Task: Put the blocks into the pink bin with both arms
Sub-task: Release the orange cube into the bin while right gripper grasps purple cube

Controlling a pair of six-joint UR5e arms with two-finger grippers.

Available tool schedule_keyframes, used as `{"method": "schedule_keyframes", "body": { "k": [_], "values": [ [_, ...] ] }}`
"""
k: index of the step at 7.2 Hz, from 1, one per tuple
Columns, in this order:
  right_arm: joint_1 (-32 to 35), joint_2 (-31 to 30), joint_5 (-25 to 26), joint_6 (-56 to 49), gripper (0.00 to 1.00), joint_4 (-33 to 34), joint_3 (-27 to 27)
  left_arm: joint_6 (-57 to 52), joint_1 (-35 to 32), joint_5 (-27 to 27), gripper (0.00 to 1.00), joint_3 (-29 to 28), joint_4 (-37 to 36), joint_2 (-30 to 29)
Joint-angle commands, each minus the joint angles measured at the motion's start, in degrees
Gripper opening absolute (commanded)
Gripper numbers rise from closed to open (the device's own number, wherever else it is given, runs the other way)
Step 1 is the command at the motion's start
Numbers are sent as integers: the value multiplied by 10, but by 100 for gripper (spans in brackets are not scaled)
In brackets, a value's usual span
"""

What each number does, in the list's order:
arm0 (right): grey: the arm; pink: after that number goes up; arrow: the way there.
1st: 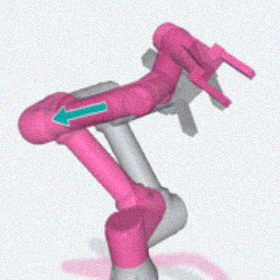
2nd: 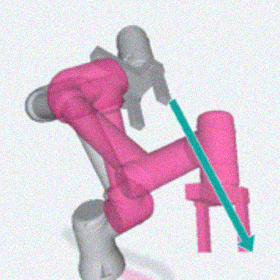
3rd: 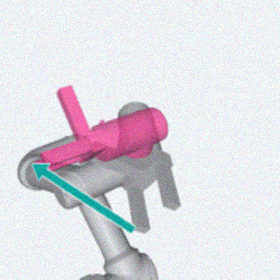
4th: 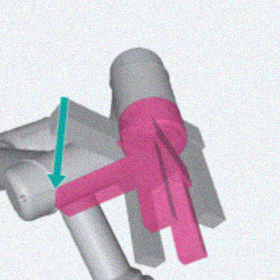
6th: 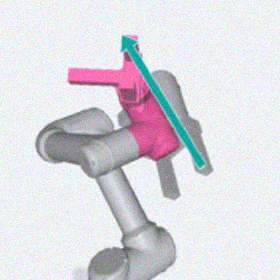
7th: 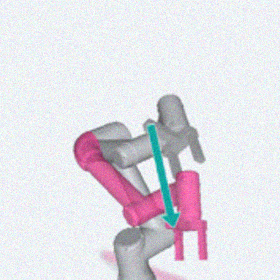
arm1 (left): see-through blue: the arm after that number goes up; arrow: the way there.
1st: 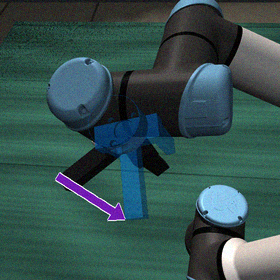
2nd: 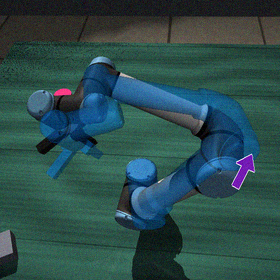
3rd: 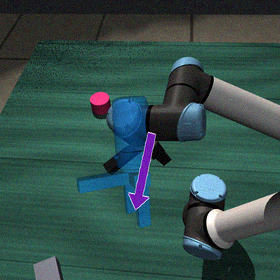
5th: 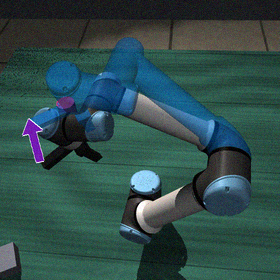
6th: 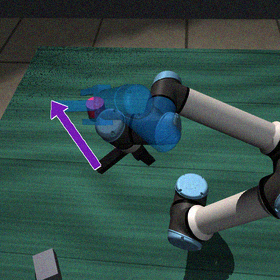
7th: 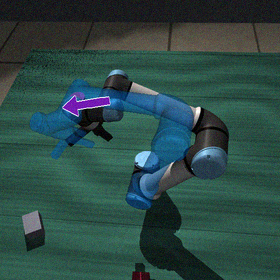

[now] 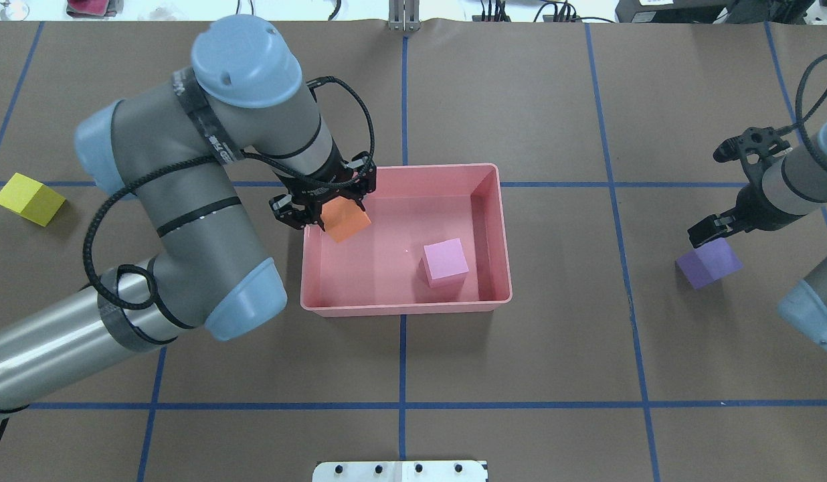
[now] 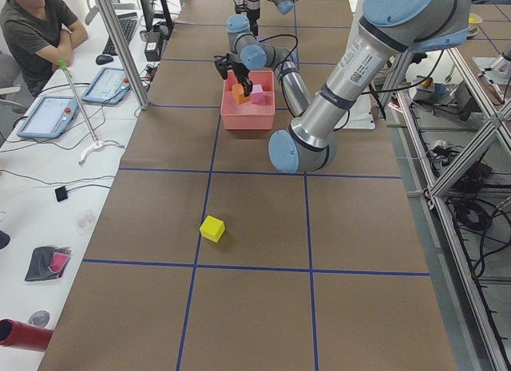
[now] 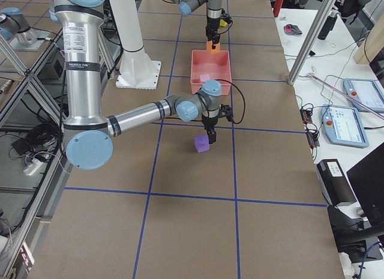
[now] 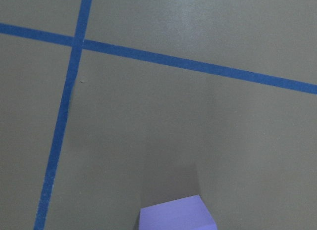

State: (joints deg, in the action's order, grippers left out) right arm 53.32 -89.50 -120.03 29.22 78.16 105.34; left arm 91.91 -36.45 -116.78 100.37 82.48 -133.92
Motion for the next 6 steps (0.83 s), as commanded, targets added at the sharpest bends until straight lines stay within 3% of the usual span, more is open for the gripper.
{"method": "schedule_keyframes", "body": {
  "k": [1,3,5,6],
  "values": [
    [-2,0,-2,-8,99,-2,-13,-1,44,49,6,-15,0,-5],
    [-14,5,-3,-5,99,-3,-28,-4,57,58,14,-64,5,-26],
    [-27,4,-19,-7,99,-3,-26,-4,66,73,18,-69,4,-28],
    [-35,-1,-20,-10,99,-4,-26,-4,69,74,26,-70,4,-27]
  ]
}}
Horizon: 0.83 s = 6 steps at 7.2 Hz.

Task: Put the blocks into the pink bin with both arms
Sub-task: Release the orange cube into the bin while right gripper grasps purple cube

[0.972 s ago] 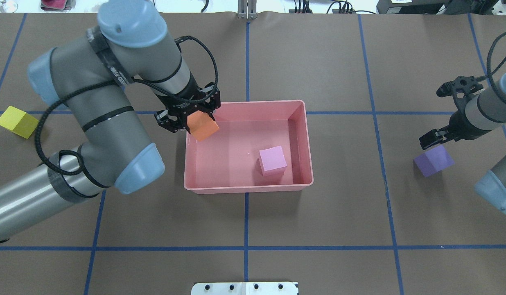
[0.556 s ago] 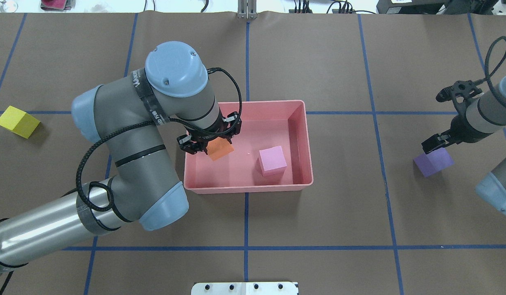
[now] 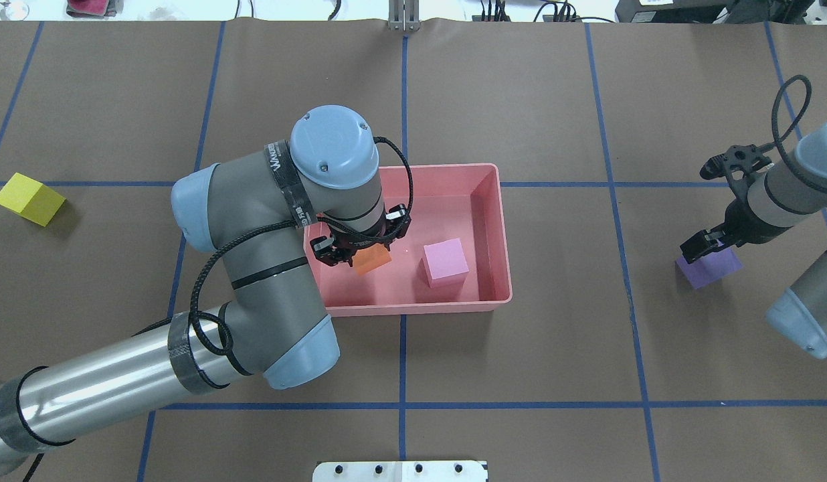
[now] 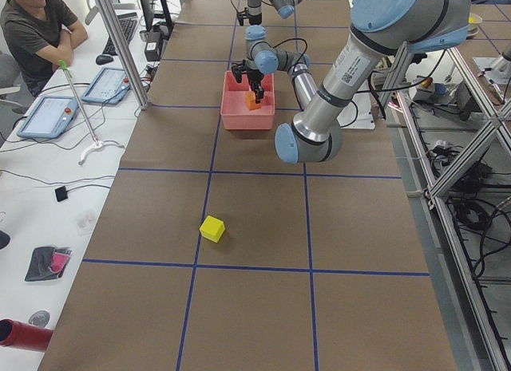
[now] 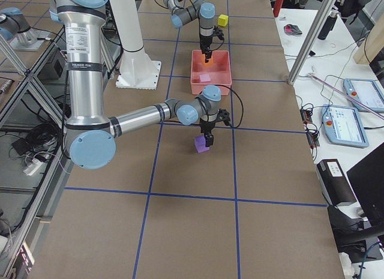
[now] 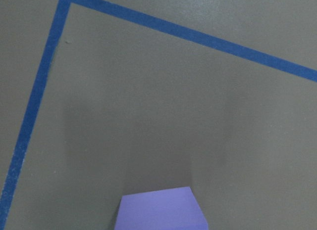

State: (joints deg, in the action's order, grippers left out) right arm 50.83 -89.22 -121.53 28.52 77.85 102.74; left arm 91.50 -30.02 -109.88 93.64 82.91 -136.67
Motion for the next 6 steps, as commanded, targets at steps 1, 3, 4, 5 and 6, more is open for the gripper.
{"method": "schedule_keyframes", "body": {
  "k": [1,3,4,5,6],
  "values": [
    [-14,-4,-6,-3,99,-1,-2,0,6,5,39,-7,1,0],
    [-16,-5,-5,-7,96,-1,-2,-1,10,4,77,-14,2,0],
    [-16,-5,-3,-8,80,-1,-3,-1,10,5,84,-15,2,0],
    [-16,-5,-3,-8,32,-1,-3,-1,10,4,99,-14,2,-1],
    [-15,-4,-3,-9,0,-1,-3,0,9,5,100,-12,1,0]
  ]
}}
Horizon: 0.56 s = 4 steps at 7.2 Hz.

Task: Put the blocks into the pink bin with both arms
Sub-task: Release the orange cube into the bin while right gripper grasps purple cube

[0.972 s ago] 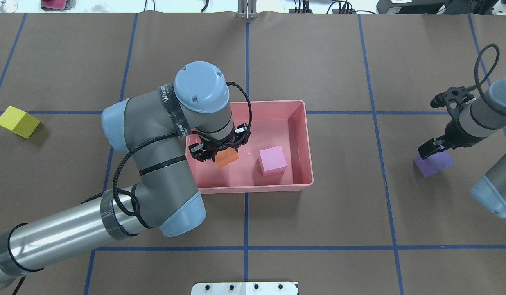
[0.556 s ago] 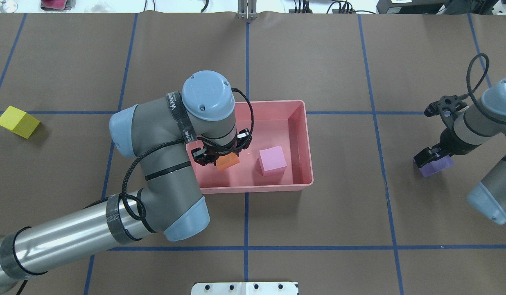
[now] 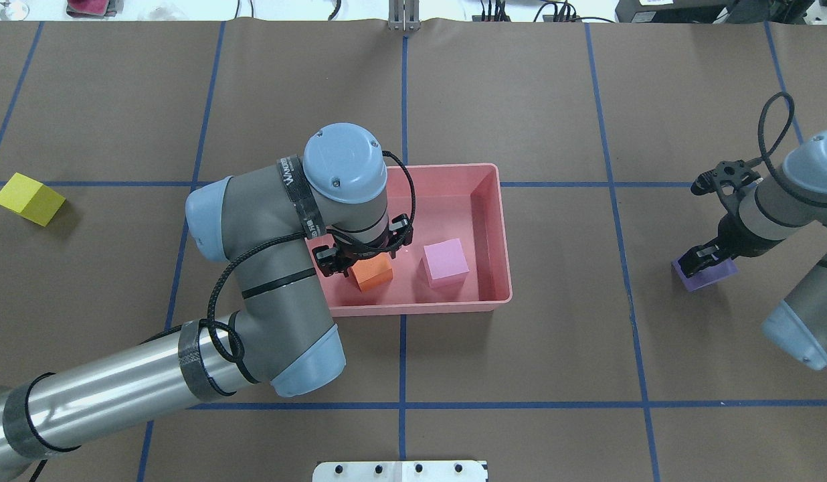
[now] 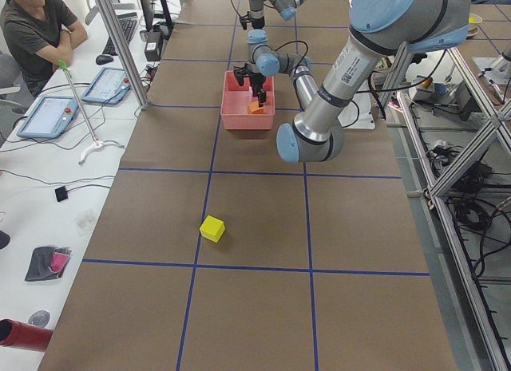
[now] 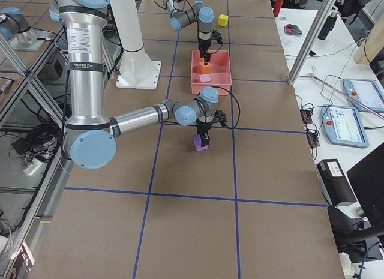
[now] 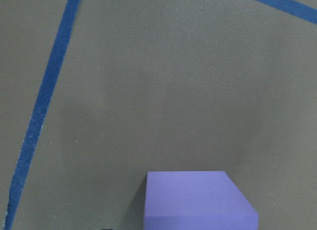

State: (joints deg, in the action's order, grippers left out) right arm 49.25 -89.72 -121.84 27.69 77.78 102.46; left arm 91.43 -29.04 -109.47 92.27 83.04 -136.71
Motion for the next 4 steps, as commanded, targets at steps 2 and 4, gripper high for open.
{"method": "schedule_keyframes", "body": {
  "k": [2,4],
  "values": [
    [7,12,-10,3,0,5,23,-22,-34,-6,100,59,-7,6],
    [21,149,-29,95,0,98,21,-160,-73,-19,100,208,-61,127]
  ]
}}
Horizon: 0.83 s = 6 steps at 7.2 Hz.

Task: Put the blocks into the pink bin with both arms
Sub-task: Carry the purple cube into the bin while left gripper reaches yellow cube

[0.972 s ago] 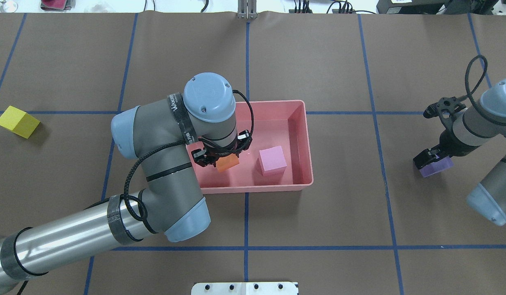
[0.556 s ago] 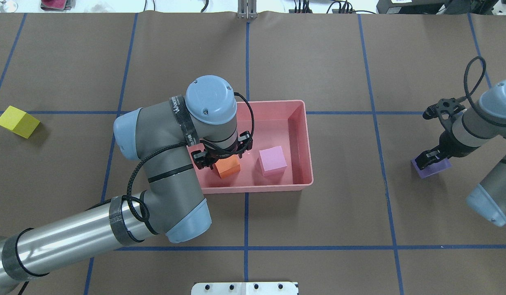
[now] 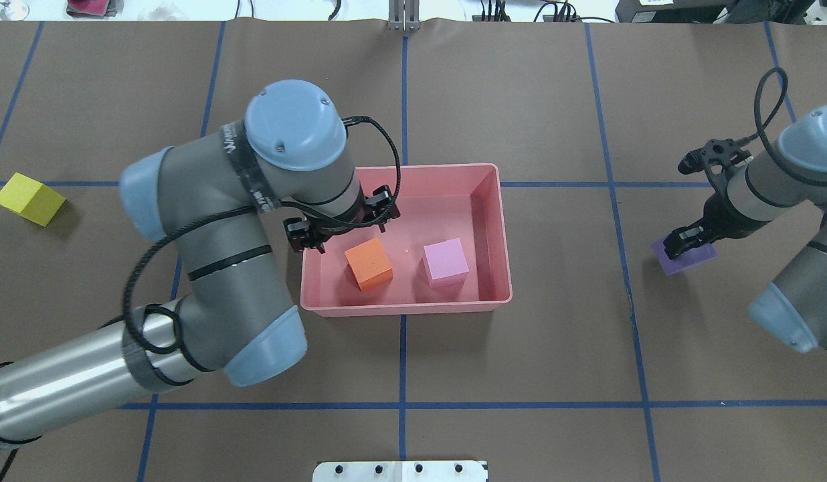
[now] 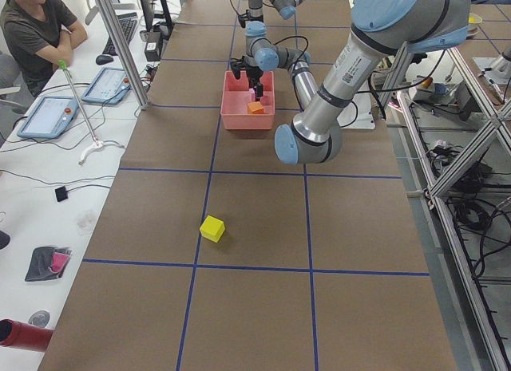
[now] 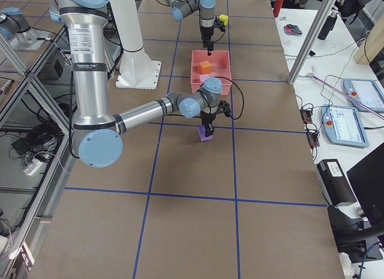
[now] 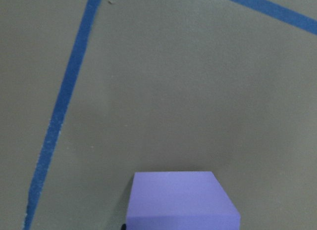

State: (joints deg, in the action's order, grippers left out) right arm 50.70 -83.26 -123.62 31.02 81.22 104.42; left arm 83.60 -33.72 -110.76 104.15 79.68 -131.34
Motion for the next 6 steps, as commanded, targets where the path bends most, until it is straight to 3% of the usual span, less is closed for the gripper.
{"method": "schedule_keyframes", "body": {
  "k": [1,4,5,6],
  "values": [
    [7,164,-11,96,0,138,3,-159,-57,-9,100,141,-17,161],
    [-38,297,-4,292,0,162,-17,-484,-238,-121,100,122,2,274],
    [-67,328,11,329,0,162,-29,-591,-299,-142,100,85,3,290],
    [-108,365,61,373,0,161,-52,-700,-352,-144,100,20,22,293]
  ]
}}
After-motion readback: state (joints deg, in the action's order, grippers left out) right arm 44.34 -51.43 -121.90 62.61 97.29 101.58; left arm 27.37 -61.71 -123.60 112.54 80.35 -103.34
